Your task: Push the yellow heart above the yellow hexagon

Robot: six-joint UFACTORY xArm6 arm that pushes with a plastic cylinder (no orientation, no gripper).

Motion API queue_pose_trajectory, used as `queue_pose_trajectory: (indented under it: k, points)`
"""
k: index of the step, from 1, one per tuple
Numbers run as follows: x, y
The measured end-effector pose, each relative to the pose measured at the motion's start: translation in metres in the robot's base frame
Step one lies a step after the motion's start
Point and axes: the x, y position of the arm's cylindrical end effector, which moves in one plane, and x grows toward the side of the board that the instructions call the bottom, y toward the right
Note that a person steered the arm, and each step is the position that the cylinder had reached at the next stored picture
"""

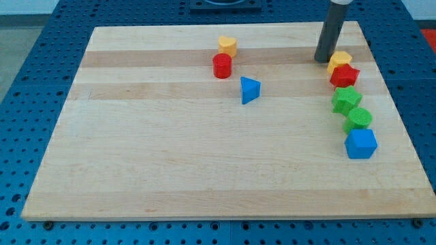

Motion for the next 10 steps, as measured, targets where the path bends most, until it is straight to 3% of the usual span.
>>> queue_pose_trajectory:
  k: [1,3,5,6,7,8,10]
  points:
    - [0.000,0.000]
    - [-0.005,-0.085]
    - [-0.092,-0.187]
    - [-0.115,-0.234]
    - [-0.067,-0.278]
    - [-0.021,-0.260]
    - [0.003,-0.234]
